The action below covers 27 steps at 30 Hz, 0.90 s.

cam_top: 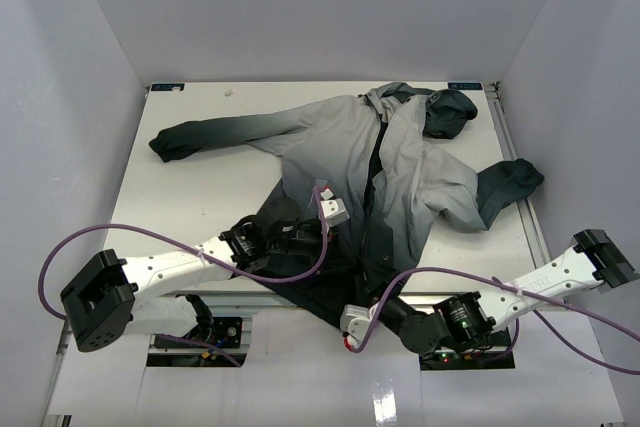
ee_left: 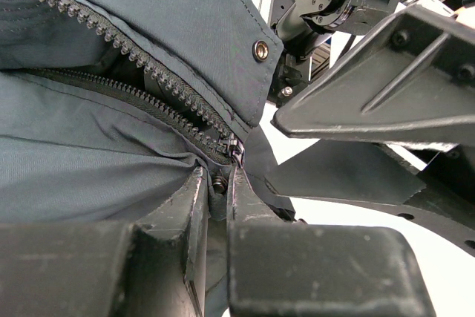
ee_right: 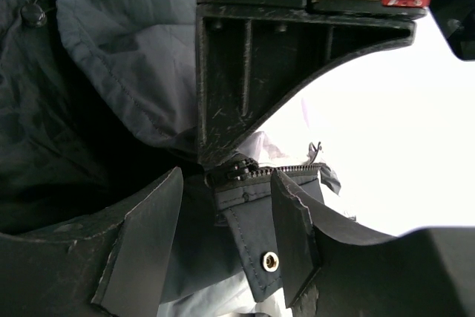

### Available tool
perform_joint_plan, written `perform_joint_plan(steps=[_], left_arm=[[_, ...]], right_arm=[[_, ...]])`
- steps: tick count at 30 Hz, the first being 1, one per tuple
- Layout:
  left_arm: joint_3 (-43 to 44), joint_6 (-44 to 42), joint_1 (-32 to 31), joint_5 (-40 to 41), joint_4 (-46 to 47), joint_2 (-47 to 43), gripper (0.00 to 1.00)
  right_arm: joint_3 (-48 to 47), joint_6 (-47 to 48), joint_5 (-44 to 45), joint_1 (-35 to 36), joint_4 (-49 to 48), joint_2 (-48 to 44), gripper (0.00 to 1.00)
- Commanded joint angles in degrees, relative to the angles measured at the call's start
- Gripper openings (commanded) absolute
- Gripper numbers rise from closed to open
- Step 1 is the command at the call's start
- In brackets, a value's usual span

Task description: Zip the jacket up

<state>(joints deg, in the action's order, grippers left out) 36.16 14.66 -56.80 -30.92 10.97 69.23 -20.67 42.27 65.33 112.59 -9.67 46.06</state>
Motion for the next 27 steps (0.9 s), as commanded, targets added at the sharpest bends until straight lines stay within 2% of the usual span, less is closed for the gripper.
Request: perform_joint_plan(steps=[1,27], left_arm=[[2.25,0.2,-0.32,-2.12,0.63,-0.15,0.0],[2.07,0.55,-0.32,-4.38,1.56,-0.41,0.0]], right_arm=[[-0.43,0.38,2.54,-0.01,-3.16,0.96,0.57],[-1.8,0.94,2.44,-3.36,-3.22,3.54,0.49]])
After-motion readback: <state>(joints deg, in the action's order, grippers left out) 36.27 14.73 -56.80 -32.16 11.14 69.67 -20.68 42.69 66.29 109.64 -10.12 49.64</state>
